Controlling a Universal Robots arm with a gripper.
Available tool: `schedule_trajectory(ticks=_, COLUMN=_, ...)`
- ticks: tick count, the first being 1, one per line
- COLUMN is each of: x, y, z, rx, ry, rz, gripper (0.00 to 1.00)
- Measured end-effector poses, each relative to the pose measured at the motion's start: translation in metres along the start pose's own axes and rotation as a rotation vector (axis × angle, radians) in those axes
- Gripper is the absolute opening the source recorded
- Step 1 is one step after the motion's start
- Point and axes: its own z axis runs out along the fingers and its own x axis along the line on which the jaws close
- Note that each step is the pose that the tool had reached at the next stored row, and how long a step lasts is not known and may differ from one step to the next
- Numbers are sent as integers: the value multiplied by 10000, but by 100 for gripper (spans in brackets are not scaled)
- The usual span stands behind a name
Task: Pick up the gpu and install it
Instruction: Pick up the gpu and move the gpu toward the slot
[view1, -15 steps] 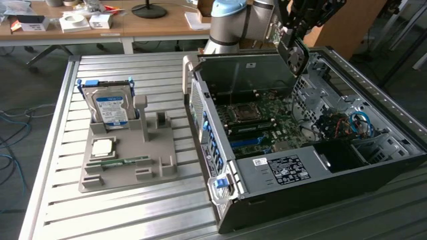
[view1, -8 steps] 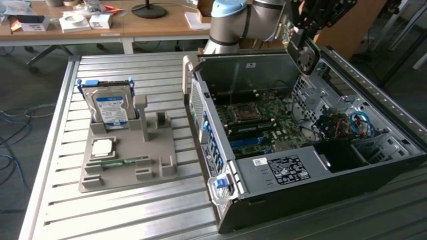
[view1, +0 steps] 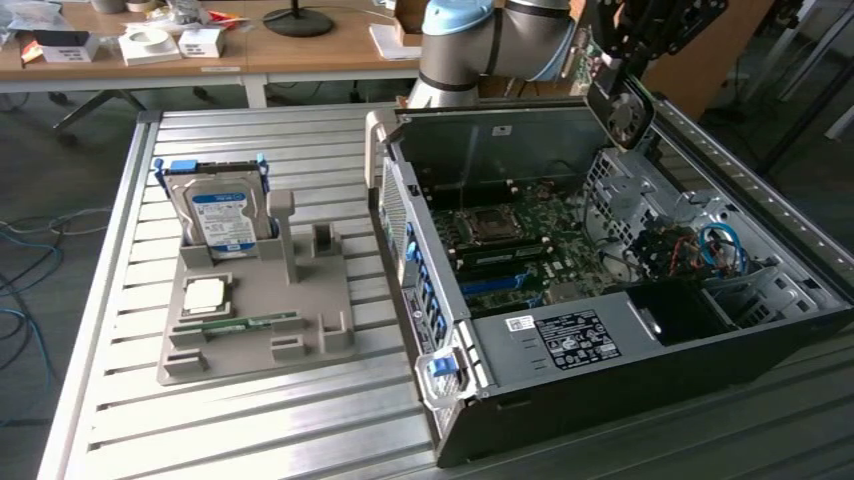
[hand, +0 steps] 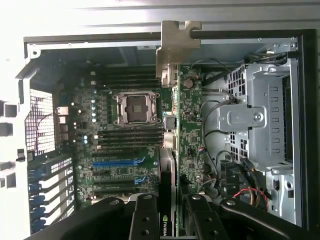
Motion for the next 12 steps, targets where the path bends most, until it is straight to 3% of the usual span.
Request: schedule_trajectory(ticks=12, x=4, y=-14, z=213, rx=0, ry=0, rz=0, gripper=26)
